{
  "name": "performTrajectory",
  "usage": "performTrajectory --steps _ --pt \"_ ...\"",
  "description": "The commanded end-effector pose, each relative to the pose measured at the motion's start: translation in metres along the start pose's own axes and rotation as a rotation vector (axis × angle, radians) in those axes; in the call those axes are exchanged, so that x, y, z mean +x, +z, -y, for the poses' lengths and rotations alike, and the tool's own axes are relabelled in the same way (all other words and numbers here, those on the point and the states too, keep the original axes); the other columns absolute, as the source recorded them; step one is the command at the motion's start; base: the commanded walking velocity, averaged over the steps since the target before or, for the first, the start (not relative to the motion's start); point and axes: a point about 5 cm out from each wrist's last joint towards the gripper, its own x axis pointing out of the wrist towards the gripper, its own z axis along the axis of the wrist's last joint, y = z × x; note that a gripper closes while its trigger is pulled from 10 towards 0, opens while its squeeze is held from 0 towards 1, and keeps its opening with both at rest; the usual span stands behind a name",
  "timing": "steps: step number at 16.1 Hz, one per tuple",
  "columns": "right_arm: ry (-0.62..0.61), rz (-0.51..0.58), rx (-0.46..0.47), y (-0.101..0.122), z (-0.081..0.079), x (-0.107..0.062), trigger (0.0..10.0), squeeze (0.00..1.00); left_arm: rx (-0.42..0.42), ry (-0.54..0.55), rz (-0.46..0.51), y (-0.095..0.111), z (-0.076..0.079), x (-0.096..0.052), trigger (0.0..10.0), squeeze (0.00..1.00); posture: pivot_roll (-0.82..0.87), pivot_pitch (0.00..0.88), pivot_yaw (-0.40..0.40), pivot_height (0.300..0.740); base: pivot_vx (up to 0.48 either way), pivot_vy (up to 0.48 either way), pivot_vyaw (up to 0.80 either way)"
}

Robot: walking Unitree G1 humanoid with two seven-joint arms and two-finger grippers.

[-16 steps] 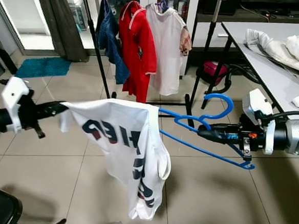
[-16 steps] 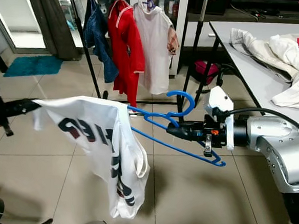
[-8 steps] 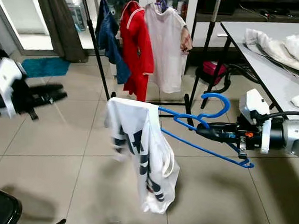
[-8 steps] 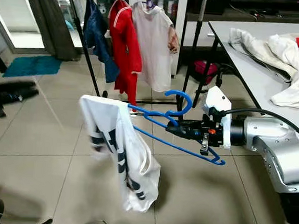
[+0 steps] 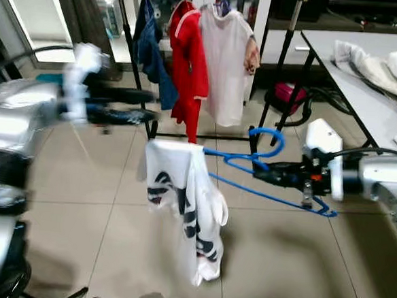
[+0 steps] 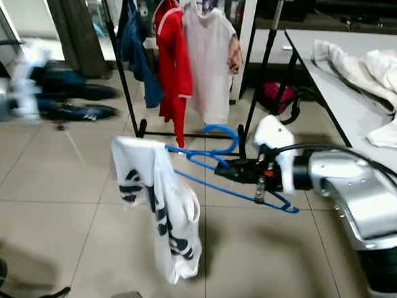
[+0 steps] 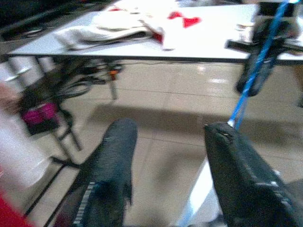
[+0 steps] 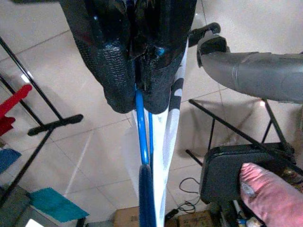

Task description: Hang hanger

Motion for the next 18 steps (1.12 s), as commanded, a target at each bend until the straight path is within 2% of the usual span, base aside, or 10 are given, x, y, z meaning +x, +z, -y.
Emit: performTrajectory --steps 1,2,3,4,7,10,11,12,14,18 --pt "-0.028 0.008 -0.045 0.011 0.003 0.001 10.0 0.00 0.025 -0.062 -0.027 0.007 0.001 0.009 10.0 1.00 0.07 0.000 0.084 0.740 0.000 0.000 0.00" --pt "-0.054 -0.009 -0.057 0.012 0.004 0.002 10.0 0.00 0.023 -0.146 -0.053 0.008 0.004 0.023 10.0 0.96 0.05 0.000 0.101 0.740 0.000 0.000 0.00" --pt "-0.072 -0.023 -0.058 0.011 0.003 0.003 10.0 0.00 -0.006 -0.230 -0.058 0.009 0.008 0.032 10.0 0.13 0.05 0.000 0.105 0.740 0.000 0.000 0.00" --pt "-0.071 -0.024 -0.057 0.011 0.002 0.003 10.0 0.00 -0.045 -0.300 -0.050 0.010 0.011 0.039 10.0 0.00 0.05 0.000 0.108 0.740 0.000 0.000 0.00" --pt "-0.063 -0.021 -0.057 0.011 -0.002 0.005 10.0 0.00 -0.038 -0.358 -0.130 0.003 0.014 0.046 10.0 0.00 0.06 0.000 0.115 0.740 0.000 0.000 0.00" --pt "-0.042 -0.006 -0.056 0.012 -0.007 0.006 10.0 0.00 0.041 -0.379 -0.290 -0.017 0.014 0.053 9.9 0.00 0.06 0.000 0.119 0.740 0.000 0.000 0.00" --pt "-0.034 -0.003 -0.058 0.013 -0.008 0.007 10.0 0.00 0.051 -0.381 -0.301 -0.020 0.014 0.055 2.1 0.00 0.06 0.000 0.117 0.740 0.000 0.000 0.00" --pt "-0.031 -0.005 -0.059 0.013 -0.009 0.007 10.0 0.00 0.062 -0.382 -0.308 -0.022 0.014 0.056 2.0 0.00 0.06 0.000 0.117 0.740 0.000 0.000 0.00" --pt "-0.027 -0.006 -0.061 0.013 -0.010 0.008 10.0 0.00 0.072 -0.376 -0.283 -0.022 0.013 0.060 0.0 0.00 0.06 0.000 0.117 0.740 0.000 0.000 0.00" --pt "-0.012 -0.007 -0.067 0.015 -0.014 0.008 10.0 0.00 0.094 -0.402 -0.305 -0.026 0.012 0.065 0.0 0.00 0.05 0.000 0.121 0.740 0.000 0.000 0.00"
